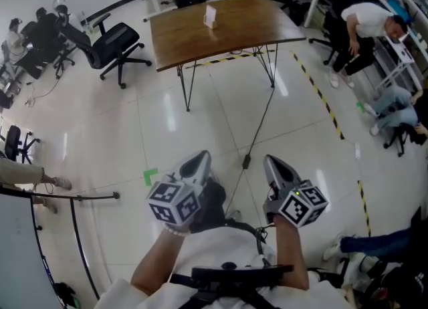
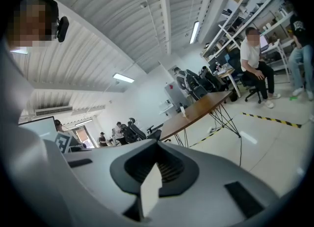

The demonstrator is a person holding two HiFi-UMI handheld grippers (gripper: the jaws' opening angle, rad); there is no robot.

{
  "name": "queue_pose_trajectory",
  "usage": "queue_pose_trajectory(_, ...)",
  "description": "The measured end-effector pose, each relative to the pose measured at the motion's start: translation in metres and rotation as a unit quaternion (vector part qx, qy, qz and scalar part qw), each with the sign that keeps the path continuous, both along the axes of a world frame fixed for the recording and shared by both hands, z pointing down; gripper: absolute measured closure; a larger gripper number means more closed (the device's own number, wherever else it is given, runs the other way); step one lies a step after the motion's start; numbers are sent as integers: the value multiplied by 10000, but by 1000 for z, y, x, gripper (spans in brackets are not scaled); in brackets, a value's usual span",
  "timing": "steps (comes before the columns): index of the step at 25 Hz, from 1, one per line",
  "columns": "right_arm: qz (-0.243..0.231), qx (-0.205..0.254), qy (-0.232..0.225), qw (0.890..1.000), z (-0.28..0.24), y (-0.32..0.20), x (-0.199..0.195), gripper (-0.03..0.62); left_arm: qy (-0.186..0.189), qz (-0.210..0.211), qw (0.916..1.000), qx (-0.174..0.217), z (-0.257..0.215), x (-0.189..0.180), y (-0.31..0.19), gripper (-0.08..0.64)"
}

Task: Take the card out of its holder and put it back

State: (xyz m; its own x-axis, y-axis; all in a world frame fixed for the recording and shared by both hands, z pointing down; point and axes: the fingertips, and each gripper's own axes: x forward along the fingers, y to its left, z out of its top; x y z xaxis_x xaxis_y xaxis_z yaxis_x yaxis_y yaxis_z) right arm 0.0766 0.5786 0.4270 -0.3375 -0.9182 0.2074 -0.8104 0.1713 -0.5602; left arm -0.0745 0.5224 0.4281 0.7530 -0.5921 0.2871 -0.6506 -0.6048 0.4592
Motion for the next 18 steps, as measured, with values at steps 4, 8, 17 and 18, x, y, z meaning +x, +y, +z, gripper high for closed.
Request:
queue_pose_trajectory(4, 27, -36, 18, 10000, 7, -30, 15, 588, 6, 155, 9999, 20, 6, 25, -34, 565)
queue_pose_trajectory(8, 8, -55, 70, 10000, 5, -75, 32, 588, 49, 194, 9998, 24, 6, 47, -81, 565)
queue_pose_trajectory(17, 8, 20, 102, 9999, -7, -190, 44, 586, 39, 271, 9996, 51, 1, 59, -192, 565)
queue_pose_trajectory(18, -21, 17, 116, 9999, -8, -203, 42, 588, 50, 243, 9997, 37, 1, 58, -203, 565)
